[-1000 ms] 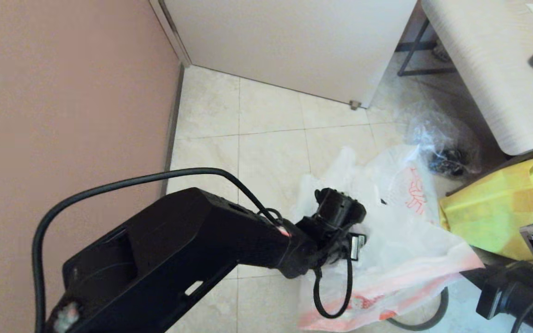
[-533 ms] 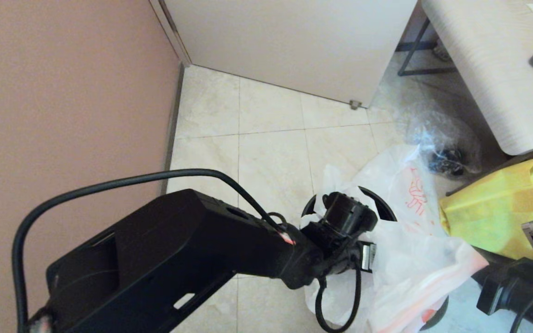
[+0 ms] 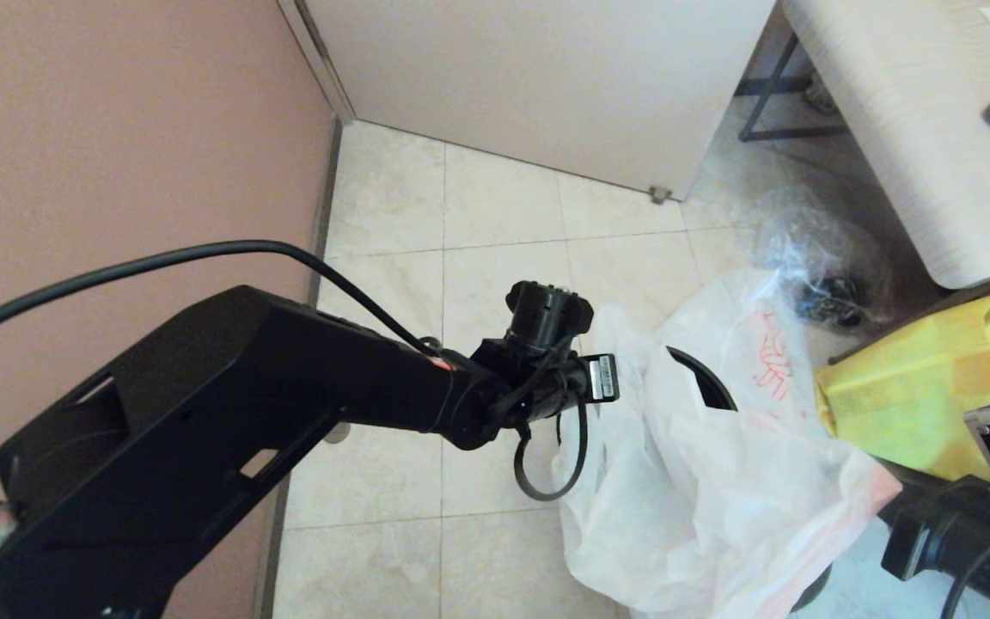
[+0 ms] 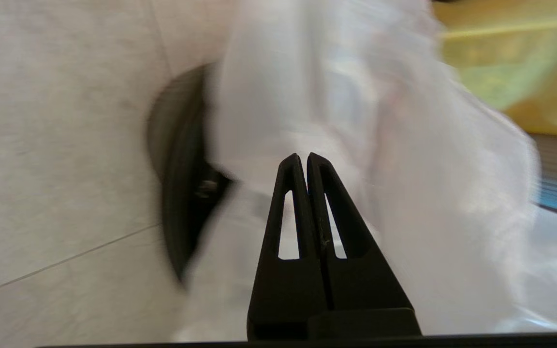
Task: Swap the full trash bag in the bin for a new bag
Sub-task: Put the new garbage bag on the trash can
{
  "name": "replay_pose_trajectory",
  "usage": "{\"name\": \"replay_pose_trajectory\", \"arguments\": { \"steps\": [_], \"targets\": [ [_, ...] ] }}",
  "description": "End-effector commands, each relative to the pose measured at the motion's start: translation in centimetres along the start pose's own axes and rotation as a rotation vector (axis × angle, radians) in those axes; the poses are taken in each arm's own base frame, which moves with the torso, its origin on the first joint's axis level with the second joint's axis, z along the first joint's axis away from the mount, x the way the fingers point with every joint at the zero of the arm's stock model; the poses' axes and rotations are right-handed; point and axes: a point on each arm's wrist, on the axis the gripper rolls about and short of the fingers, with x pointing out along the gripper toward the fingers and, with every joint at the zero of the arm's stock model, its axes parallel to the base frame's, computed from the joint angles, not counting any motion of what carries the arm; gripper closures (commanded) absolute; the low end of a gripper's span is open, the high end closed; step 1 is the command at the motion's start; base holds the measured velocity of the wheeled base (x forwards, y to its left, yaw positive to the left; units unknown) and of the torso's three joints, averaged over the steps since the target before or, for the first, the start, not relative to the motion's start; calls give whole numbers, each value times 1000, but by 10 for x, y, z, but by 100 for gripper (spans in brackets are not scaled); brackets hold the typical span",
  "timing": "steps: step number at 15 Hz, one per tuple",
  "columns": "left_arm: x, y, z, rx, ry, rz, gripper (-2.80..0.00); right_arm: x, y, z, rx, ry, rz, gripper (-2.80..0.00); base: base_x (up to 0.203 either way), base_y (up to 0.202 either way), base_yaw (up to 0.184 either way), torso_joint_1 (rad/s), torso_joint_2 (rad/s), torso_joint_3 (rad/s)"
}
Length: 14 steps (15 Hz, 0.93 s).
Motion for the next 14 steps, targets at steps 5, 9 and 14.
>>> {"name": "replay_pose_trajectory", "arguments": {
  "steps": [5, 9, 14],
  "targets": [
    [31, 5, -25, 25, 49, 24, 0, 6, -1, 3, 2, -9, 3, 0, 0, 0, 0, 0, 0, 0],
    [74, 6, -41, 120, 19, 48, 0, 17, -1, 8, -1, -18, 23, 0, 0, 0, 0, 0, 0, 0],
    [129, 12, -86, 376, -7, 86, 0, 20, -1, 9, 2, -14, 52, 0, 0, 0, 0, 0, 0, 0]
  ]
}}
